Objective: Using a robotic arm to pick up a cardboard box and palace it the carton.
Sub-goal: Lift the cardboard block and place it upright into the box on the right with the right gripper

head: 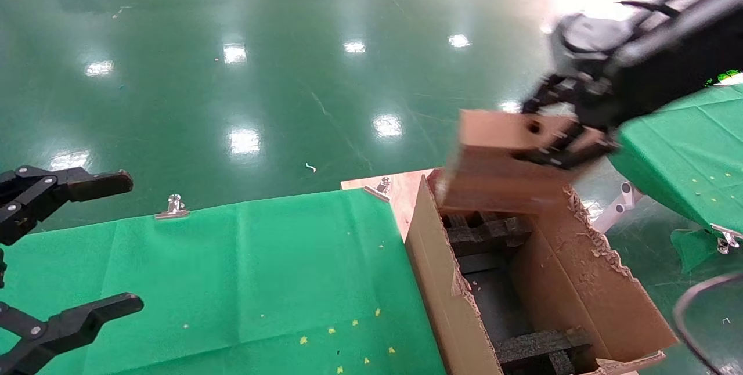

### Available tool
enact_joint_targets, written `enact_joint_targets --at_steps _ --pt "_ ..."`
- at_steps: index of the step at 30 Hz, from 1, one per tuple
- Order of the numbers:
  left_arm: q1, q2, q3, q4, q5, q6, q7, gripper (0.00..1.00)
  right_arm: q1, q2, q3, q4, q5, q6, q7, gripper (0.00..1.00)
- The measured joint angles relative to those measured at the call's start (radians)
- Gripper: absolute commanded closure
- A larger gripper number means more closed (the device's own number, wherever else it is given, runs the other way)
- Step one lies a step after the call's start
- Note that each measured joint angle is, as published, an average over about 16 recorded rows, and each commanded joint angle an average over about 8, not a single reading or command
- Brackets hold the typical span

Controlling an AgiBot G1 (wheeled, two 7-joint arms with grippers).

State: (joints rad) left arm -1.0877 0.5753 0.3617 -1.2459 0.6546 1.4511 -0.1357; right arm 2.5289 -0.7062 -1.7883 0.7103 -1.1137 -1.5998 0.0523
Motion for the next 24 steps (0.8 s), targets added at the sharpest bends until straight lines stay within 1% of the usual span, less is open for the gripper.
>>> enact_joint_targets --at_steps 6,12,17,24 --pt "0.0 0.0 0.0 0.0 0.0 0.0 0.0 0.0 0.06 0.099 -0.116 0.059 0.003 0.012 0.059 1.0" --pt "0.0 0.0 0.0 0.0 0.0 0.0 0.0 0.0 0.067 0.191 -0.186 0.091 0.014 0.07 0.143 1.0" --pt "0.0 0.0 0.0 0.0 0.0 0.0 0.0 0.0 0.039 0.274 -0.211 0.119 0.033 0.162 0.246 1.0" --pt "0.0 0.0 0.0 0.0 0.0 0.0 0.0 0.0 -0.01 0.401 -0.227 0.201 0.051 0.333 0.439 1.0"
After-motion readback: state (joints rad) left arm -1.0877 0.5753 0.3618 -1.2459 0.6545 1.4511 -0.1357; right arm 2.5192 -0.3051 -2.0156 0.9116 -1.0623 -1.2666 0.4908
